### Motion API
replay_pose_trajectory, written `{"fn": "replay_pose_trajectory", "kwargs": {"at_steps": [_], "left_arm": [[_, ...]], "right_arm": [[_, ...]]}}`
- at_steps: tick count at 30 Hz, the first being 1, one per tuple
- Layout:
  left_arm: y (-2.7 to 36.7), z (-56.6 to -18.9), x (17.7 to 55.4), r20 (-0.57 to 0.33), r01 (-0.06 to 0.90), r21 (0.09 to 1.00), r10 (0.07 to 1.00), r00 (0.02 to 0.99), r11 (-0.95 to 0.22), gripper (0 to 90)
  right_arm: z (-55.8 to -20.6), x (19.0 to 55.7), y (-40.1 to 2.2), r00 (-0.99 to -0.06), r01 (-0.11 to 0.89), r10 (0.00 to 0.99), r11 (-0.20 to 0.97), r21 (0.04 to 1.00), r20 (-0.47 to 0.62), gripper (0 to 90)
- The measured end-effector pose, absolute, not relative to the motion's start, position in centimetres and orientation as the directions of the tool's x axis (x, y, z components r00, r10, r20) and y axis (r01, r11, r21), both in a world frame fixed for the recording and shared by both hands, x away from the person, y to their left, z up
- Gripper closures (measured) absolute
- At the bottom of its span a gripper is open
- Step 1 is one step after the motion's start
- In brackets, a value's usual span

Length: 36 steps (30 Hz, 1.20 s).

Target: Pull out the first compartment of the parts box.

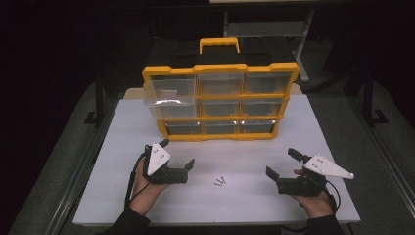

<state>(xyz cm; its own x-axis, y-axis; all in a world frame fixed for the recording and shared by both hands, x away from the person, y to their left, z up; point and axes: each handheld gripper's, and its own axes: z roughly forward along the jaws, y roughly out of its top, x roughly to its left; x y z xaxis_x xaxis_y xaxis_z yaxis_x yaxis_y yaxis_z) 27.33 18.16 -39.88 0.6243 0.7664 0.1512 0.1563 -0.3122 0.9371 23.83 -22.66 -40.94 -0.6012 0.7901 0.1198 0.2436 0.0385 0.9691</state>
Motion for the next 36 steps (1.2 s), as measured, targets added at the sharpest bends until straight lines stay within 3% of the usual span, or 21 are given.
{"fn": "replay_pose_trajectory", "kwargs": {"at_steps": [3, 6, 32, 36], "left_arm": [[18.4, -39.8, 27.4, 0.14, 0.157, 0.936, 0.743, 0.654, -0.314, 0.2], [18.8, -39.8, 27.5, 0.133, 0.152, 0.936, 0.721, 0.68, -0.316, 7.7], [22.0, -39.2, 27.1, 0.014, 0.238, 0.938, 0.714, 0.7, -0.252, 6.5], [22.6, -39.1, 26.9, -0.002, 0.233, 0.943, 0.699, 0.715, -0.236, 2.3]], "right_arm": [[-40.9, 23.8, -22.7, -0.599, 0.245, 0.791, 0.034, 0.969, 0.124, 0.0], [-41.0, 23.8, -22.7, -0.6, 0.246, 0.791, 0.039, 0.968, 0.121, 0.0], [-41.1, 23.8, -22.6, -0.608, 0.266, 0.783, 0.044, 0.963, 0.133, 0.0], [-41.1, 23.8, -22.6, -0.612, 0.269, 0.78, 0.047, 0.962, 0.133, 0.0]]}}
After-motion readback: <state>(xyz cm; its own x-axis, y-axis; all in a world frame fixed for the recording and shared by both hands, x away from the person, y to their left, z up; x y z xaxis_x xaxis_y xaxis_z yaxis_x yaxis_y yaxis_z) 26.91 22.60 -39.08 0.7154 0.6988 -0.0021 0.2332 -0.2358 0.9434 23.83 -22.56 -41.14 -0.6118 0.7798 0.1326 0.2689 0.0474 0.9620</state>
